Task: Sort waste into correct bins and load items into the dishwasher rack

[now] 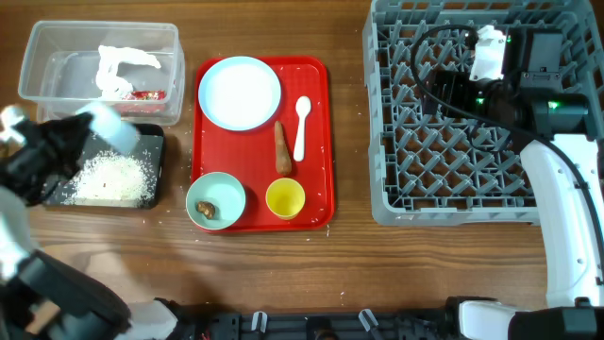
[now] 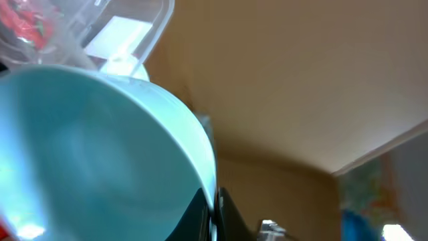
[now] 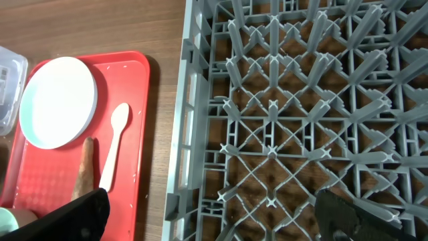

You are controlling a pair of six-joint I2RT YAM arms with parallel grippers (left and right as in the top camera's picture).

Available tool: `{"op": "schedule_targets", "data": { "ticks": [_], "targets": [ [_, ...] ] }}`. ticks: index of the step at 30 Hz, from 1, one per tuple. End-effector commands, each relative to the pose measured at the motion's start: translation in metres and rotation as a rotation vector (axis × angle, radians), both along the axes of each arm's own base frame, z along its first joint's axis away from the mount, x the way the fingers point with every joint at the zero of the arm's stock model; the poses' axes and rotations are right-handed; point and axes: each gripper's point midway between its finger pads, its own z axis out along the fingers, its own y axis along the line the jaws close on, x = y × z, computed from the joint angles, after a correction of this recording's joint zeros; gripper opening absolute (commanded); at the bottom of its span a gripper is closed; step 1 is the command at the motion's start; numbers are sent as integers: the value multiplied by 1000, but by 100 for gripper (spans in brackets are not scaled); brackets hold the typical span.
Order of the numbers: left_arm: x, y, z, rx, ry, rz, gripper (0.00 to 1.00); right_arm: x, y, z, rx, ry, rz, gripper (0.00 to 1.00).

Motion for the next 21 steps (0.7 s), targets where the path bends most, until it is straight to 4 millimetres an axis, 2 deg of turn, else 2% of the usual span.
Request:
{"op": "schedule_targets", "data": {
  "ticks": [1,4,6,8,12,15,17,19,21],
  "targets": [
    [8,-56,25,313,-12,-42,4,5,1,6,22,-11,-5,100],
    [15,-116,28,702,-66,-133,4,4,1,6,22,-10,-5,100],
    [17,-153,13,902,-76,-229,4,4,1,6,22,-11,-5,100],
    [18,-183,-12,1099,-43,-315,4,4,1,6,22,-10,-5,100],
    [23,-213,-57,1302,46,-394,4,4,1,6,21,-11,-4,99],
    [22,-233,-97,1353,97,-515,4,4,1,6,22,-11,-5,100],
    [15,-241,-131,1364,170,-602,4,4,1,6,22,-10,-5,100],
    [8,-246,-152,1372,216,-663,4,4,1,6,22,-9,-5,100],
    [2,-251,-161,1379,234,-702,4,4,1,6,22,-8,-5,100]
  ]
}}
